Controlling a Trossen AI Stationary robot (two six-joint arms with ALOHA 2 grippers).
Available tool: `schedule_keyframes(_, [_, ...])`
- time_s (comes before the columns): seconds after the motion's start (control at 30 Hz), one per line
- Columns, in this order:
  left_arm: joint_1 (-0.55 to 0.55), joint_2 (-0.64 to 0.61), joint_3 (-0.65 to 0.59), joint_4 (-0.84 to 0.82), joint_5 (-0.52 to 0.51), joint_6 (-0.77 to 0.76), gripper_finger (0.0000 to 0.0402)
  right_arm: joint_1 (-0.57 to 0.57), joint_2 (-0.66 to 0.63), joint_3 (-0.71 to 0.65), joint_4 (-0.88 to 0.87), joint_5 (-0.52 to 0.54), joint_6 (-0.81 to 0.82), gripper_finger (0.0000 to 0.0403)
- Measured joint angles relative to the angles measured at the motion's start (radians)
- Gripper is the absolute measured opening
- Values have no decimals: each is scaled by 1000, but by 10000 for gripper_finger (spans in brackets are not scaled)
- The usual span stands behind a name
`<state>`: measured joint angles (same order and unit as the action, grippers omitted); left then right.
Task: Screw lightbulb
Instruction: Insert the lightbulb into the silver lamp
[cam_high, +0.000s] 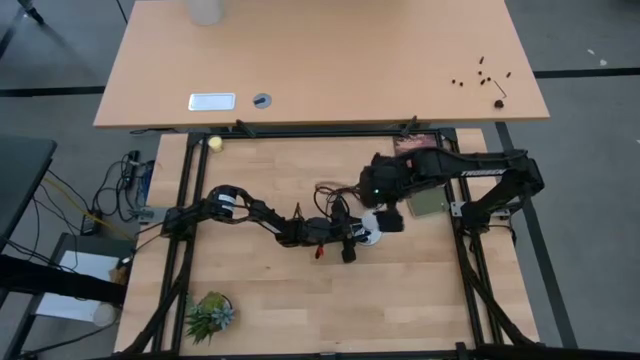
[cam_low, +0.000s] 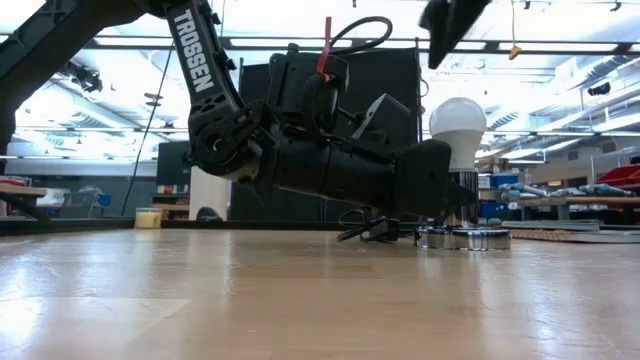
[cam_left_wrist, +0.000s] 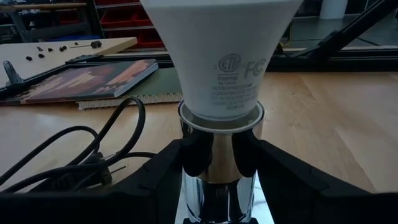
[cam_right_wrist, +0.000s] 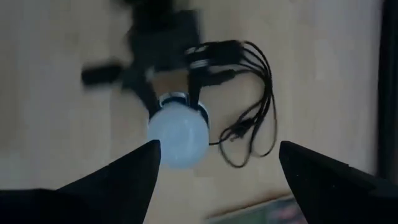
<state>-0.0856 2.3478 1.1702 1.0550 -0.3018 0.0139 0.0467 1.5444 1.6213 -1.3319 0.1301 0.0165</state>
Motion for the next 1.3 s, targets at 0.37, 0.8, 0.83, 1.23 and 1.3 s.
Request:
schedule_keyframes(0.37, [1, 2, -2, 13, 54, -44, 194, 13, 77, -1, -69, -26, -579, 336])
schedule_keyframes(0.8, [1, 3, -2, 16, 52, -44, 194, -11, 172, -2, -90, -123, -719, 314])
schedule_keyframes(0.83, [1, 3, -2, 16, 52, -44, 194, -11, 174, -2, -89, -123, -728, 313])
schedule_keyframes(1.23, [-2, 3, -1, 0, 41, 4, 194, -14, 211, -10, -68, -158, -698, 334])
schedule_keyframes(1.3, [-2, 3, -1, -2, 42, 4, 194, -14, 214, -25, -67, -158, -668, 342])
